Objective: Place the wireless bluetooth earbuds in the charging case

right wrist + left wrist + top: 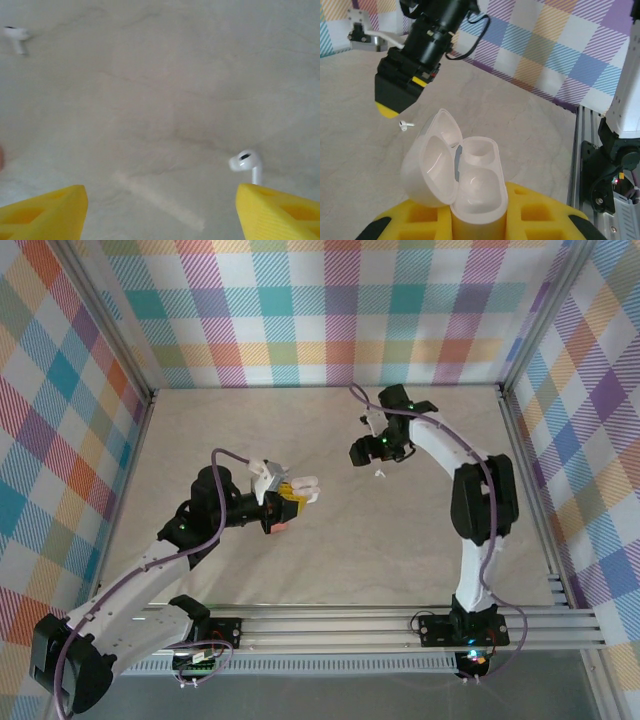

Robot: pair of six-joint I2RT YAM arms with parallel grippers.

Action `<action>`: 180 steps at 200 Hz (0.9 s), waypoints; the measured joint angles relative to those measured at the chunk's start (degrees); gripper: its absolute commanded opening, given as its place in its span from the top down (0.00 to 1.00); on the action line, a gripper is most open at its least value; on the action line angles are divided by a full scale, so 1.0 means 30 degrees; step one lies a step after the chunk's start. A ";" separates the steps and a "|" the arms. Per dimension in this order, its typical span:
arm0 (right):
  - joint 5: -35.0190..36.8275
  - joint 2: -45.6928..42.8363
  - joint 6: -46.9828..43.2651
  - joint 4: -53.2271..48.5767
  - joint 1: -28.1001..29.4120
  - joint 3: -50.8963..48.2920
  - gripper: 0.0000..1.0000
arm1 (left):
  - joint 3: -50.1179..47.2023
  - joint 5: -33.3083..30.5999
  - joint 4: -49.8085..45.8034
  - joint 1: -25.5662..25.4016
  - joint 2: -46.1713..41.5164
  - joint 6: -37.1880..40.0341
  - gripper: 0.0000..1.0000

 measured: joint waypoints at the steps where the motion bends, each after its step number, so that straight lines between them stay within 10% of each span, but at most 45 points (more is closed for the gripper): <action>1: 0.0073 0.0117 -0.0022 -0.0015 -0.0015 0.0080 0.21 | 0.0000 0.0000 0.0000 0.0007 0.0000 0.0000 1.00; 180: 0.0372 0.1931 0.1705 0.1537 -0.0721 -0.1902 0.24 | -0.0444 -0.0007 0.0969 0.0306 0.0729 -0.0146 1.00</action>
